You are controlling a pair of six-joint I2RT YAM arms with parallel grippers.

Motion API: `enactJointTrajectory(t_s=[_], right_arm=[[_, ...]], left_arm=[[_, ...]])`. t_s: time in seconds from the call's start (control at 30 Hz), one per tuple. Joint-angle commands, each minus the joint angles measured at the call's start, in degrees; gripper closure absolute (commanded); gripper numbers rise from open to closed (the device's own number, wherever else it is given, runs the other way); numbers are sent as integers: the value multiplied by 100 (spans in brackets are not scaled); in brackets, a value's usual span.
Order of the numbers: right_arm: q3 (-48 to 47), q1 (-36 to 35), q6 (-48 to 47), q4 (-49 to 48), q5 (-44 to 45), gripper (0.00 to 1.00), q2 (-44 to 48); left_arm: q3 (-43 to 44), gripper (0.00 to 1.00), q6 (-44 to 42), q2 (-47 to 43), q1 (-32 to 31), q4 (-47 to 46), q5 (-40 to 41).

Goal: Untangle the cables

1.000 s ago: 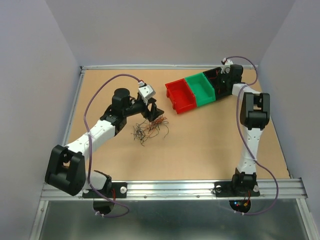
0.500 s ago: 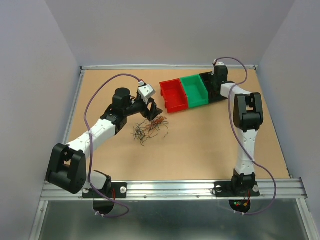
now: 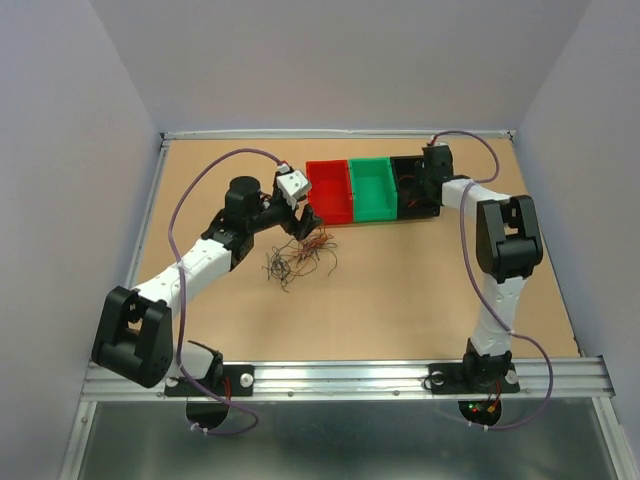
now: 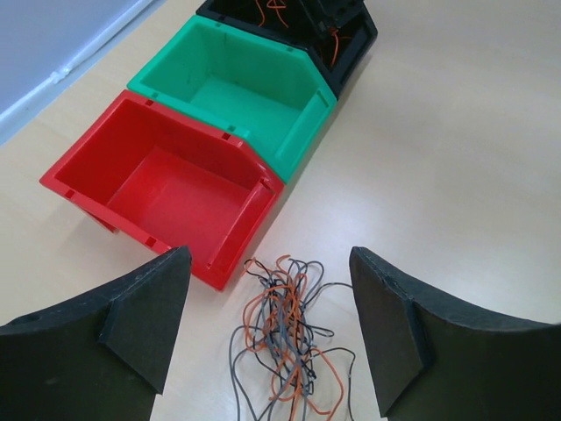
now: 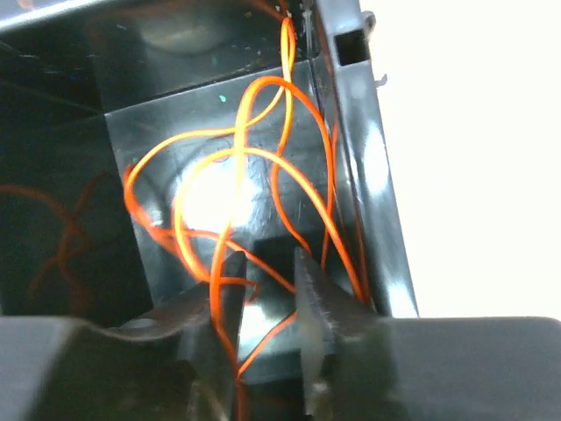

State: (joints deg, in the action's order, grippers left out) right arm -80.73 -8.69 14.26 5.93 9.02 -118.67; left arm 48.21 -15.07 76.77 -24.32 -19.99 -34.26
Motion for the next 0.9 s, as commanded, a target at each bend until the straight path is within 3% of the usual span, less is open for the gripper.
enactJointTrajectory(t_s=[0.0,0.13,0.37,0.53,0.6,0.73,0.87], right_arm=[[198,-27,165,-57,-154,53,713],[189,-89,182,-84,-339,39,863],[215,-151,253,-66,-76,41,1153],[776,-238,270,-84,-145,41,1732],[1023,-326,244,-258,-259,39,2154],[1665,-431,235,-549,-1470,35,2778],[2446,-897,182,-1093,-1631,30,3376]], left_arm=[[-144,14,-242,-48,49,-470,-219],[-83,14,-163,75,313,-489,-827],[-118,14,-181,66,410,-506,-1082],[-162,14,-277,-31,410,-489,-1267],[-189,13,-303,-57,410,-497,-1232],[-145,14,-374,22,366,-436,-468],[39,11,-558,180,322,-33,-230]])
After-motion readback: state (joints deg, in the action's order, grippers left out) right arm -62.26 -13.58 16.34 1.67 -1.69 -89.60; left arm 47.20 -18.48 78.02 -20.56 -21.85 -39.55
